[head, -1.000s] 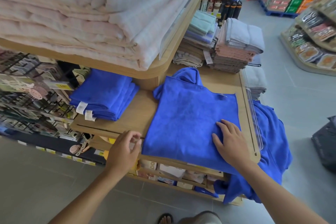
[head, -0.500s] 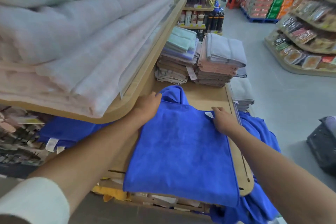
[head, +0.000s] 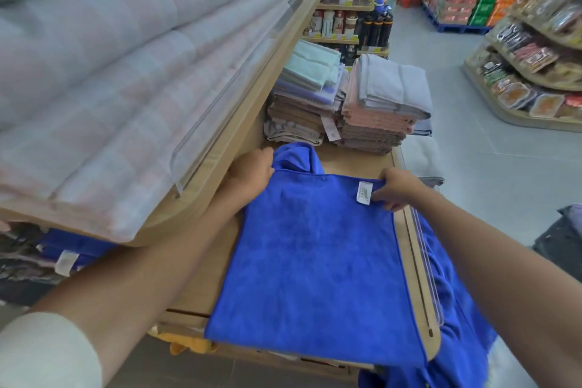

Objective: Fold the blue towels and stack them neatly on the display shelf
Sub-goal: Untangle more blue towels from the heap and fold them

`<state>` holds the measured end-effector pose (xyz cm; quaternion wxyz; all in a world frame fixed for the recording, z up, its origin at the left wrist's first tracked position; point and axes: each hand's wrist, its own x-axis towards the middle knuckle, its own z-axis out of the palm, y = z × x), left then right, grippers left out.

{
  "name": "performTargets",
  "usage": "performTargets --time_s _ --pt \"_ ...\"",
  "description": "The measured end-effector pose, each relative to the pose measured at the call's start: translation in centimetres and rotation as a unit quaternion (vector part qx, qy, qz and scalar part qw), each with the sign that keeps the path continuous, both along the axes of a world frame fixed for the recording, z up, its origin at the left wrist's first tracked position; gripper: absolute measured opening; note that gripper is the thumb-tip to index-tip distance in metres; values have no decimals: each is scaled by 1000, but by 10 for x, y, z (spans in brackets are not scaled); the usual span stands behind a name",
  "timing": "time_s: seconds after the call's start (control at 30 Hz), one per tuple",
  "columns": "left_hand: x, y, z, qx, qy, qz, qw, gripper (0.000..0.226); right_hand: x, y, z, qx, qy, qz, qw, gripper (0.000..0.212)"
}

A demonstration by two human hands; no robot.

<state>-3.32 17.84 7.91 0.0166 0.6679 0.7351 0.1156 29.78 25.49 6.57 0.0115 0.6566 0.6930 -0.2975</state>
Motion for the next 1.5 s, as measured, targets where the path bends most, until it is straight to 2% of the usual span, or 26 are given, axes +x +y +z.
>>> performTargets --time_s 0.07,0.13,0.23,0.3,0.37,0.57,0.7,0.8,0.9,0.97,1.03,1.07,1.13,1.17,1.23,1.3,1.33,1.4,1.5 --pt "-3 -6 5 30 -65 15 997 6 6 -1 15 -23 58 -32 998 27" --pt "-1 -13 10 22 -81 -6 996 9 13 -7 28 -12 90 -42 995 25" --pt "2 -21 11 -42 -21 -61 997 39 20 -18 44 23 106 -20 994 15" --pt "3 -23 10 -58 27 -52 997 34 19 -25 53 47 115 -13 992 9" --pt "5 -24 12 -55 34 -38 997 23 18 -33 58 62 122 -12 991 7" --pt "7 -41 34 67 -136 18 988 9 29 -59 72 152 118 -13 981 3" --pt "-6 -68 49 69 -252 -34 965 16 45 -101 94 230 148 -1 962 4" --pt "-23 -104 58 54 -315 -83 944 15 59 -148 105 235 209 0 949 7" --pt "-50 -162 58 37 -276 -148 949 22 72 -206 96 215 220 31 951 15" --pt "-61 -202 50 0 -234 -166 958 18 80 -241 81 185 197 69 960 19" --pt "-60 -232 37 -99 -204 -195 954 16 87 -268 62 134 131 132 973 21" --pt "-57 -243 27 -151 -189 -199 950 16 90 -279 52 93 81 170 978 16" --pt "-52 -254 9 -184 -165 -187 951 15 90 -291 37 33 -7 229 973 13" --pt "-49 -255 0 -164 -155 -174 959 11 88 -293 30 37 -20 235 971 17" --pt "-42 -247 -15 -109 -143 -145 973 8 76 -288 22 71 19 197 978 14" --pt "-33 -229 -28 -59 -154 -144 976 19 59 -274 14 121 79 137 980 9" --pt "-28 -217 -33 -45 -157 -152 975 27 50 -264 10 146 107 109 977 13" --pt "-19 -194 -38 -49 -155 -151 975 40 35 -243 2 180 133 79 971 20" --pt "-15 -161 -41 -142 -112 -126 975 53 20 -208 -5 172 61 98 978 41"
